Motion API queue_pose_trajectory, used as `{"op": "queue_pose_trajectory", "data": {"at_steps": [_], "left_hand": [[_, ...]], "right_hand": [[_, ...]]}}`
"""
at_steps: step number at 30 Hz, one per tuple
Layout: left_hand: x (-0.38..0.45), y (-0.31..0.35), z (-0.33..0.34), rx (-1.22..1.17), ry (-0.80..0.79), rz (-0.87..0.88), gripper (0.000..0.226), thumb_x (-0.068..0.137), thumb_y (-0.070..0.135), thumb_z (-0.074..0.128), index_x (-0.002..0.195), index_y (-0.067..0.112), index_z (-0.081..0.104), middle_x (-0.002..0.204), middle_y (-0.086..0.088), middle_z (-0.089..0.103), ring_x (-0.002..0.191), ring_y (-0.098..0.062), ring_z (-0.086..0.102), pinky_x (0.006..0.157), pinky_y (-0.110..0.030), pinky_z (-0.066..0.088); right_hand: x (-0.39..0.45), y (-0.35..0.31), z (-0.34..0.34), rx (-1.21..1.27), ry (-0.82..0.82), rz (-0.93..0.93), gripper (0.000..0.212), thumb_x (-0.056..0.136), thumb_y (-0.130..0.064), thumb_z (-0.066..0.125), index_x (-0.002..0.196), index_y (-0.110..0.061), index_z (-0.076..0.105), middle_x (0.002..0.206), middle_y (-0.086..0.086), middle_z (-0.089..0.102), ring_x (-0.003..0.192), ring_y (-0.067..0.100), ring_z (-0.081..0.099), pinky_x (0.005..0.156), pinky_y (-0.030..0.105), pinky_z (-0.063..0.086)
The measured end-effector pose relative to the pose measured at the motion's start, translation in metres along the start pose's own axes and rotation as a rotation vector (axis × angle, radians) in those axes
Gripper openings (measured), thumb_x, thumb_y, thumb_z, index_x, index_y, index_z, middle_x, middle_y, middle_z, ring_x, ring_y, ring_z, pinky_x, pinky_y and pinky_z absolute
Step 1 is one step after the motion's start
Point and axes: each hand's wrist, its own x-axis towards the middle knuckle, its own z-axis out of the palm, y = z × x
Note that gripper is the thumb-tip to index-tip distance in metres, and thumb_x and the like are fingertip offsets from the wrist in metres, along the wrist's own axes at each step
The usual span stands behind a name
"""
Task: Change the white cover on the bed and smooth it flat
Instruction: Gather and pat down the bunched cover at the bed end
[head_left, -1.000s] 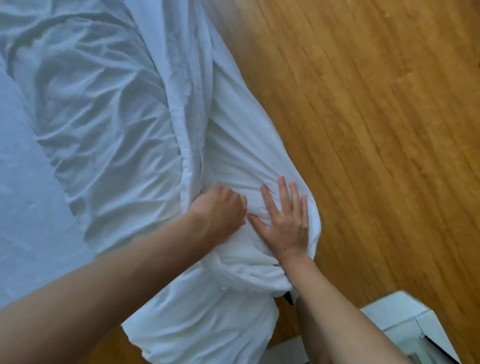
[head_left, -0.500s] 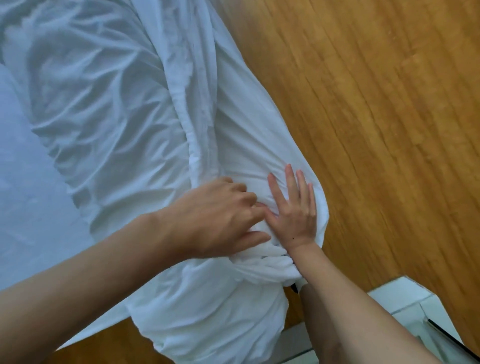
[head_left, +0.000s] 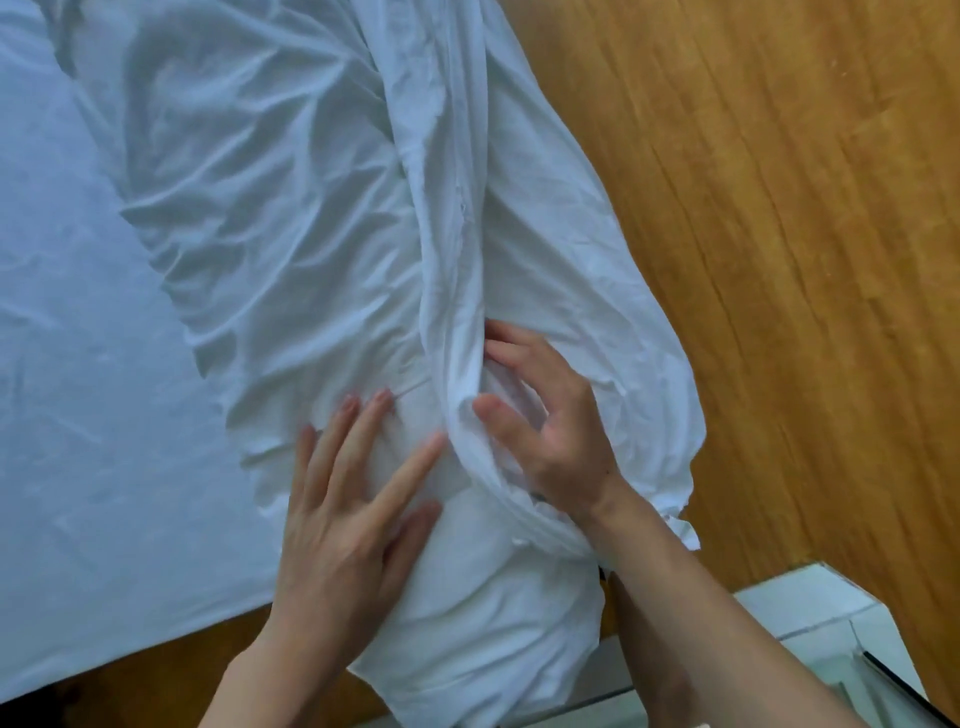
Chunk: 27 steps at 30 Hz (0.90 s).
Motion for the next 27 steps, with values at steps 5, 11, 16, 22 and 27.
{"op": "queue_pose_trajectory", "data": {"at_steps": [5, 11, 16, 22, 27], "left_hand": [[-0.033, -0.026, -0.020, -0.380, 0.197, -0.666, 0.095, 0.062, 0.078, 0.063, 0.145, 0.049, 0.025, 0.154, 0.015, 0.023, 0.142, -0.014, 0.027, 0.111, -0.036, 0.032], [-0.040, -0.020, 0.000, -0.490, -0.215, -0.596, 0.128, 0.042, 0.081, 0.066, 0.152, 0.038, 0.017, 0.121, 0.014, 0.038, 0.111, 0.027, 0.033, 0.082, -0.015, 0.038], [0.008, 0.013, 0.032, -0.267, -0.091, -0.356, 0.109, 0.061, 0.091, 0.046, 0.147, 0.029, 0.022, 0.103, 0.010, 0.027, 0.076, -0.006, 0.043, 0.056, -0.017, 0.037], [0.057, 0.031, 0.076, 0.042, 0.257, 0.078, 0.057, 0.091, 0.062, 0.048, 0.139, 0.034, 0.036, 0.099, -0.008, 0.038, 0.084, -0.027, 0.042, 0.075, -0.038, 0.037], [0.097, 0.041, 0.085, 0.140, 0.171, 0.036, 0.028, 0.091, 0.041, 0.043, 0.107, 0.018, 0.047, 0.088, -0.011, 0.038, 0.076, -0.028, 0.034, 0.066, -0.038, 0.026]], "right_hand": [[-0.002, -0.011, -0.003, -0.134, -0.036, -0.055, 0.050, 0.079, -0.050, 0.063, 0.108, -0.008, 0.064, 0.099, -0.002, 0.060, 0.089, 0.015, 0.057, 0.076, 0.031, 0.048], [-0.013, -0.025, -0.016, -0.040, -0.138, 0.093, 0.046, 0.077, -0.042, 0.067, 0.115, -0.018, 0.058, 0.088, -0.007, 0.066, 0.078, 0.015, 0.065, 0.067, 0.036, 0.054], [-0.016, -0.014, -0.043, -0.316, -0.046, 0.035, 0.034, 0.081, -0.032, 0.050, 0.107, -0.014, 0.061, 0.074, -0.020, 0.052, 0.065, 0.005, 0.054, 0.058, 0.014, 0.040], [-0.029, -0.010, -0.067, -0.314, 0.032, 0.015, 0.010, 0.095, -0.024, 0.045, 0.100, -0.023, 0.053, 0.062, -0.028, 0.037, 0.055, -0.011, 0.046, 0.052, 0.002, 0.029], [-0.036, -0.011, -0.067, -0.377, 0.019, -0.083, 0.009, 0.092, -0.020, 0.054, 0.101, -0.020, 0.057, 0.058, -0.009, 0.049, 0.050, 0.008, 0.048, 0.044, 0.023, 0.039]]}}
